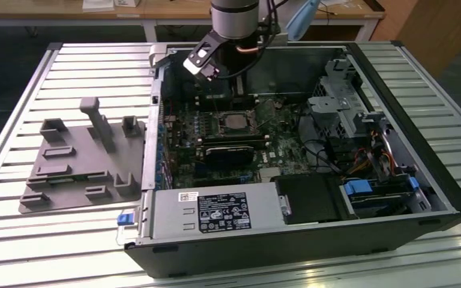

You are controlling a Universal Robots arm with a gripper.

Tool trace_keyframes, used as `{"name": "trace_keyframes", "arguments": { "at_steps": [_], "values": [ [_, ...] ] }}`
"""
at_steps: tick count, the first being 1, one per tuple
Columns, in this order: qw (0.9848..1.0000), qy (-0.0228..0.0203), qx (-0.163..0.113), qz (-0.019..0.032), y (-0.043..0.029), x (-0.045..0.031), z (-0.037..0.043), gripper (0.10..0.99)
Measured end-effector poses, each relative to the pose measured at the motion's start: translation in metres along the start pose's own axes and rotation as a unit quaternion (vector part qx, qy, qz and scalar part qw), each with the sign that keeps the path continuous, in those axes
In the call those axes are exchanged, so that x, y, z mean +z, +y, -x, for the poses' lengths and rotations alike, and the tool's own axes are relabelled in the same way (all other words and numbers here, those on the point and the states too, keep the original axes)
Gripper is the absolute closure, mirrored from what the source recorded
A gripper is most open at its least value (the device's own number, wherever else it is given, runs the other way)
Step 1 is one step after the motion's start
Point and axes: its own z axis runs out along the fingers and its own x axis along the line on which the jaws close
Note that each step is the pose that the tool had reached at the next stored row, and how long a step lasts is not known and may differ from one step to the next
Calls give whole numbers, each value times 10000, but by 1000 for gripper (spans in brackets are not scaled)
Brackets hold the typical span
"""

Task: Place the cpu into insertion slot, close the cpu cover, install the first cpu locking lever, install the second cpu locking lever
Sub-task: 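Place the cpu into insertion slot, then close the cpu cover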

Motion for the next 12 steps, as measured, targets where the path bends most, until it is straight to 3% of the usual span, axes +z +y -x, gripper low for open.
{"name": "trace_keyframes", "arguments": {
  "at_steps": [7,12],
  "values": [
    [10000,-1,0,0,13,-148,2,984],
    [10000,0,0,0,14,-157,2,984]
  ]
}}
